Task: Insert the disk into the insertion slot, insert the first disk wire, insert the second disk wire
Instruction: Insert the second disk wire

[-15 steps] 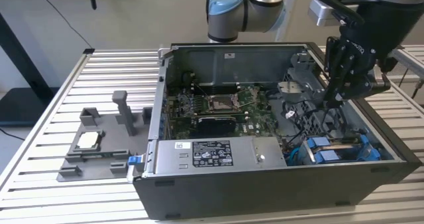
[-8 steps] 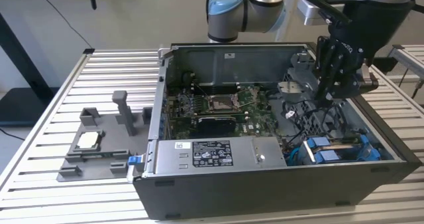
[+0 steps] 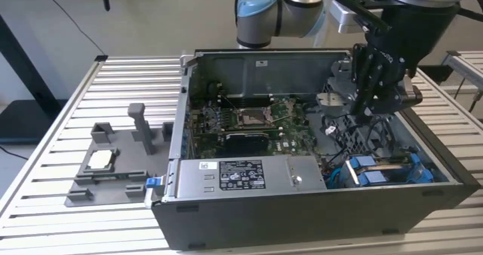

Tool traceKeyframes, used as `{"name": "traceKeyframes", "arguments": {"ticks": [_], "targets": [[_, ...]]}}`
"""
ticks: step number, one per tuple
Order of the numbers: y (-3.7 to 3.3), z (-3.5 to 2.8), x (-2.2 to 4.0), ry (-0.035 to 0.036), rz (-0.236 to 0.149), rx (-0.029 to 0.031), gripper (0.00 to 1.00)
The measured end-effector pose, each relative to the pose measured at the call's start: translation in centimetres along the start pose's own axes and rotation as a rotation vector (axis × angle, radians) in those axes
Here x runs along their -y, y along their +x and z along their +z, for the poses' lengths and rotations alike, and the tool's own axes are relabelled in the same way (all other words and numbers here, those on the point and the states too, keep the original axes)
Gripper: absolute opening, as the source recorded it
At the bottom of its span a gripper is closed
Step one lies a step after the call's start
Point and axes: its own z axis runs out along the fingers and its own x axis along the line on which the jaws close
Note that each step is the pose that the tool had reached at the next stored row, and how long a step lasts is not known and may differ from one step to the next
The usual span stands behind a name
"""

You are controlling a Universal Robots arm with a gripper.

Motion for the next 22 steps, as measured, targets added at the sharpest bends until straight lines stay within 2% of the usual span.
{"name": "traceKeyframes", "arguments": {"ticks": [5, 11, 15, 22], "targets": [[0.0, 0.12, -0.27, -0.0005, -0.032, -0.0057, 0.27], [0.0, 0.14, -0.28, -0.0005, -0.032, -0.0077, 0.27], [-0.02, 0.22, -0.28, -0.0003, -0.032, -0.0152, 0.27], [-0.12, 0.27, -0.09, -0.0001, -0.032, -0.0161, 0.27]]}}
